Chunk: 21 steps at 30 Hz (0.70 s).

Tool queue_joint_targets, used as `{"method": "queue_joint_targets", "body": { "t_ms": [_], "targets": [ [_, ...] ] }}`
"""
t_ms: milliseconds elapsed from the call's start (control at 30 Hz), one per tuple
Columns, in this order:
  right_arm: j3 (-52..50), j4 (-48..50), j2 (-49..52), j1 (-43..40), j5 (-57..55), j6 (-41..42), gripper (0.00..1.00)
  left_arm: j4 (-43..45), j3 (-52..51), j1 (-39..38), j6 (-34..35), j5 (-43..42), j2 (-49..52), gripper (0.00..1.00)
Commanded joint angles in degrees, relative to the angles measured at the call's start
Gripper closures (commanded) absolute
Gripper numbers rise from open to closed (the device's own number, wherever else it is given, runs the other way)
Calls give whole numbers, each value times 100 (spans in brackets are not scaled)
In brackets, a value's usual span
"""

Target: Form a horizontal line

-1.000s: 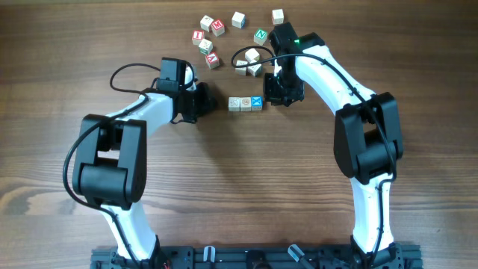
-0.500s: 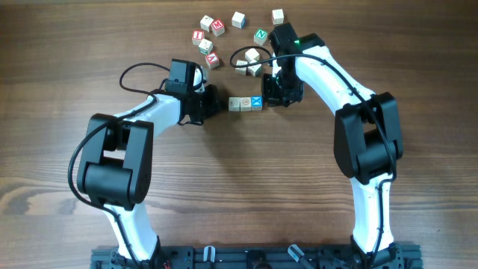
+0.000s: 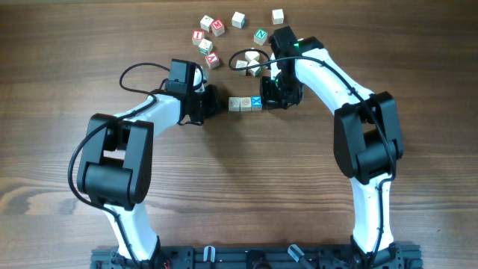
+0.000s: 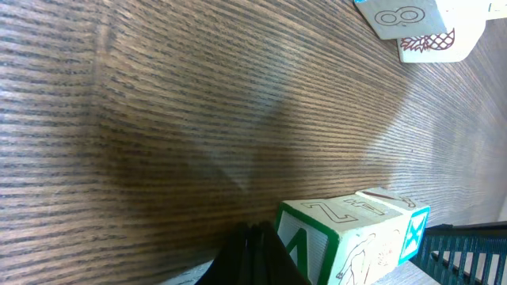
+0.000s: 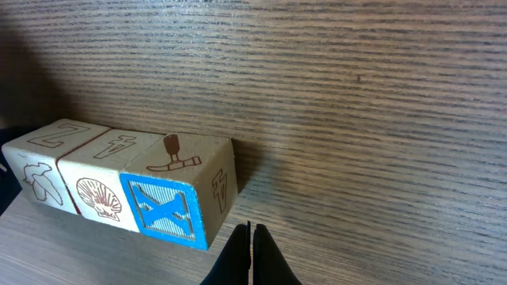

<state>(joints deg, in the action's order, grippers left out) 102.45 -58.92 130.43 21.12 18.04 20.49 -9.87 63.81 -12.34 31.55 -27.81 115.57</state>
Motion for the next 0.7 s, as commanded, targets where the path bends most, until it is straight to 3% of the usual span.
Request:
{"method": "queue_joint_targets", "body": {
  "t_ms": [0, 667],
  "targets": [
    [-39, 20, 46, 24, 153, -55, 95, -35, -210, -31, -109, 195, 291, 96],
    [-85, 280, 52, 81, 94, -52, 95, 74, -210, -31, -111, 15, 291, 96]
  ]
}}
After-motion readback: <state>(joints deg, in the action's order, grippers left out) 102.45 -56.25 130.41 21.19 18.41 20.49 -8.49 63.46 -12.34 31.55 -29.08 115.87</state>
